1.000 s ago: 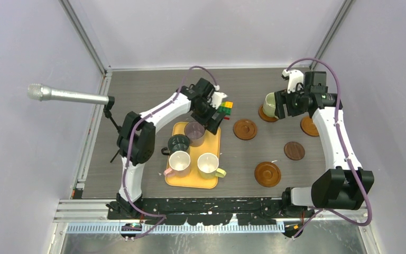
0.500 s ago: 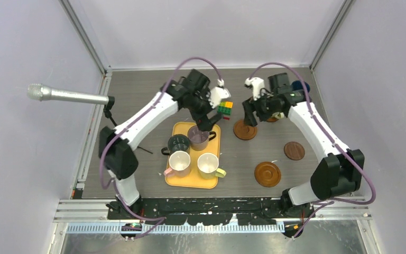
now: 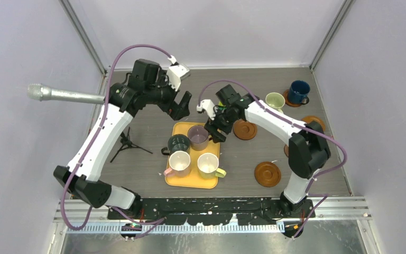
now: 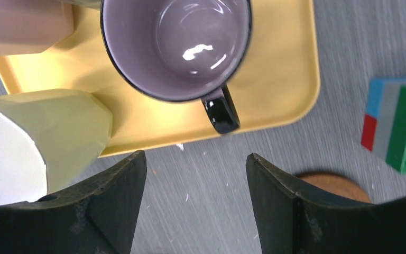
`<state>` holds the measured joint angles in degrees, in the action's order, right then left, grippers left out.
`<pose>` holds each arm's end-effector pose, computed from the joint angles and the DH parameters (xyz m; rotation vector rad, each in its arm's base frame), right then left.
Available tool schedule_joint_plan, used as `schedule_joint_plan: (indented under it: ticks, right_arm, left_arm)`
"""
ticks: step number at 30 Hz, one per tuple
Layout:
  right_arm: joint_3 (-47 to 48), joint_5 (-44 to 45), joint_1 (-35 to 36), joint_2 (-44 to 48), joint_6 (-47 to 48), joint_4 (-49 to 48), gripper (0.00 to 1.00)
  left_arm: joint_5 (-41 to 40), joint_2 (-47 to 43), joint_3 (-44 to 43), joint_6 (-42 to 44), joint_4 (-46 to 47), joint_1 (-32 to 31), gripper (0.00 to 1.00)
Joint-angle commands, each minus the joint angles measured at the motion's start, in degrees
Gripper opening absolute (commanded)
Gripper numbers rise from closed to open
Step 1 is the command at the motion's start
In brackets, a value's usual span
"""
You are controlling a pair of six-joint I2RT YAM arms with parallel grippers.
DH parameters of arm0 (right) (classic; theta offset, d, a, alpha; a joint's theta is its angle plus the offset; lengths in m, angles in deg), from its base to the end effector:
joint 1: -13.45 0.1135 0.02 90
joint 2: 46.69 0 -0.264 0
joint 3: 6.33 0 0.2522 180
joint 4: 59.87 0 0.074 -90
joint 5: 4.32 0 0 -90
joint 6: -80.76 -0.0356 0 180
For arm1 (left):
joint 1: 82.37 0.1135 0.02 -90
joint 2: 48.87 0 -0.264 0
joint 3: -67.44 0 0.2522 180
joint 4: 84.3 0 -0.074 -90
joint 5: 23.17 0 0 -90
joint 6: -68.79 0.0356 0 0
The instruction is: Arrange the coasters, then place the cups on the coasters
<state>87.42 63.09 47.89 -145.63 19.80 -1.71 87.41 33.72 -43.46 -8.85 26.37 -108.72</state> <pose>0.2893 0.2149 0.2560 -1.4971 2.1825 0.5569 0.2534 -0.1395 0.4245 0.9340 2.0896 -0.5376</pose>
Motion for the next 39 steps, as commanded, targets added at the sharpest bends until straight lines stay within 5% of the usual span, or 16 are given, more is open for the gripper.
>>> schedule_joint_plan:
  ticks: [1, 16, 29, 39]
  right_arm:
    - [3.0, 0.6, 2.4, -3.1, 5.3, -2.5, 0.73]
    - [-2.5, 4.2, 6.1, -9.0, 9.4, -15.3, 0.51]
    - [-6.3, 4.1, 4.9, -2.6, 2.1, -20.4, 0.01]
    - [-9.6, 6.0, 0.1, 9.6, -5.1, -20.1, 0.01]
  left_arm:
    - [0.7, -4.3, 1.7, -4.0, 1.4, 0.2, 1.00]
    - [1.2, -4.3, 0.9, -5.2, 1.9, 1.7, 0.99]
    - [0.4, -2.2, 0.7, -4.5, 3.1, 1.7, 0.98]
    - [-0.5, -1.3, 1.0, -4.3, 4.7, 1.7, 0.99]
